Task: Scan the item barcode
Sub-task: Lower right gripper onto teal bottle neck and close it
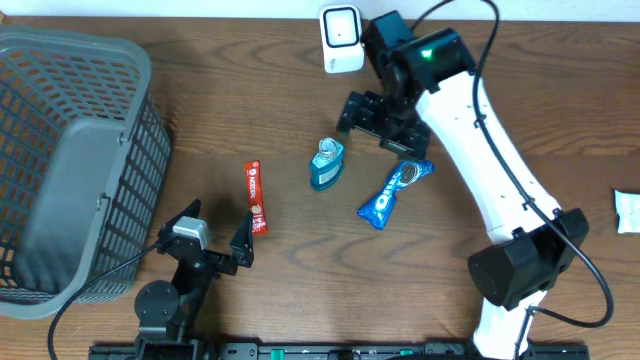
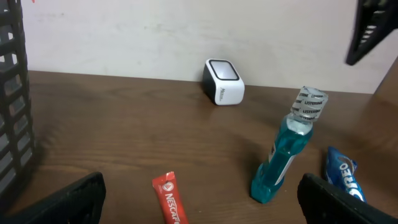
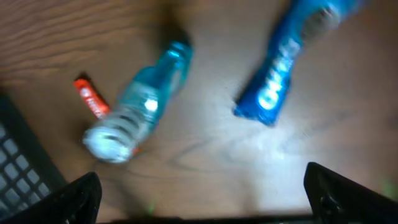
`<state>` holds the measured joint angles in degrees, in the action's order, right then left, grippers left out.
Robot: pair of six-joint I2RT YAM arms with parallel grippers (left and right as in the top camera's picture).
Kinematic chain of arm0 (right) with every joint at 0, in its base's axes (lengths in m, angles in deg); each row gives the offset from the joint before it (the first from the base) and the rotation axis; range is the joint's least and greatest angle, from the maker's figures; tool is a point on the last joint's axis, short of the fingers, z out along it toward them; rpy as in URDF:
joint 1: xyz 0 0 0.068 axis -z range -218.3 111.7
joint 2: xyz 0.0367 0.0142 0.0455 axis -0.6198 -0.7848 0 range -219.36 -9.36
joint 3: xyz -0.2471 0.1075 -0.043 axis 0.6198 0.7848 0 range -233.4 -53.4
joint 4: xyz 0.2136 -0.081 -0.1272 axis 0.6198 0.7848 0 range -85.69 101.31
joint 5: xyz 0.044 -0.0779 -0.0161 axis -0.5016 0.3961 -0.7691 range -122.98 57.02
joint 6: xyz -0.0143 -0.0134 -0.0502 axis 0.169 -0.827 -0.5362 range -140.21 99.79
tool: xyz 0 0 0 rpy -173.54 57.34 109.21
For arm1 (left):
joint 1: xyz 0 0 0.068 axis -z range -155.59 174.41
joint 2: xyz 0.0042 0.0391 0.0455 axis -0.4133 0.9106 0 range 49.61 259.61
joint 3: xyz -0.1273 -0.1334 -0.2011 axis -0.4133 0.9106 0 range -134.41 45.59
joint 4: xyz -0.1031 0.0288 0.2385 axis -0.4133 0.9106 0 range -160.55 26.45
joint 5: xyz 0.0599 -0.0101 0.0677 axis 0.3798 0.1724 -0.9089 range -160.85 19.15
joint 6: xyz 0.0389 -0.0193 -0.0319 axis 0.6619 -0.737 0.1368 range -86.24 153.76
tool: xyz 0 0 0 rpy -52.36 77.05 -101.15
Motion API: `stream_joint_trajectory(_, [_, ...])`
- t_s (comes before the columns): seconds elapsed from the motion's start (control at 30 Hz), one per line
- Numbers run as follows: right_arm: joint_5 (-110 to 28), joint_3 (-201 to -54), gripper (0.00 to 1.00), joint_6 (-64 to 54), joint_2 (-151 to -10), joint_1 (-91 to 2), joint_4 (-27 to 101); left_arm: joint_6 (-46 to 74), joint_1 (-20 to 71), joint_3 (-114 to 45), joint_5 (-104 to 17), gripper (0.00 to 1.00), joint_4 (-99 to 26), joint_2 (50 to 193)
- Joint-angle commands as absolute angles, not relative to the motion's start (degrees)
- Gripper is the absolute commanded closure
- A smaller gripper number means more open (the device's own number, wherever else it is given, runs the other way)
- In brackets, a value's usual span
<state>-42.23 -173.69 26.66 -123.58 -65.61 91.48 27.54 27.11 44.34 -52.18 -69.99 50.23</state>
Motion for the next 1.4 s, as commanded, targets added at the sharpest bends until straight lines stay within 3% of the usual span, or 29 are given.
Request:
stream_joint_trajectory(0.0, [-42.54, -173.93, 0.01, 5.61, -123.25, -67.14, 87.9, 27.01, 27.24, 45.34, -52.31, 0.02, -68.03, 49.84])
stream_joint_trajectory(0.33, [-40.83, -175.02, 0.01, -32.55, -123.23, -67.12, 87.79, 27.01, 27.24, 45.34, -52.33, 0.02, -68.03, 49.84])
stream_joint_trajectory(0.53, [-44.31, -175.02, 0.01, -65.58, -123.18, -67.78, 92.18, 27.01, 27.24, 45.34, -52.33, 0.02, -68.03, 49.84])
stream_joint_trajectory(0.67, [-45.34, -175.0, 0.05, -78.52, -123.27, -67.99, 91.13, 27.01, 27.24, 45.34, -52.33, 0.02, -68.03, 49.84])
stream_joint_trajectory(1.0, [-49.01, -174.96, 0.01, -95.46, -124.25, -67.97, 89.76, 27.01, 27.24, 45.34, -52.33, 0.02, -68.03, 49.84])
stream_joint_trajectory(1.37, [-49.12, -174.89, 0.01, -97.45, -130.61, -68.15, 85.74, 27.01, 27.24, 45.34, -52.33, 0.02, -68.03, 49.84])
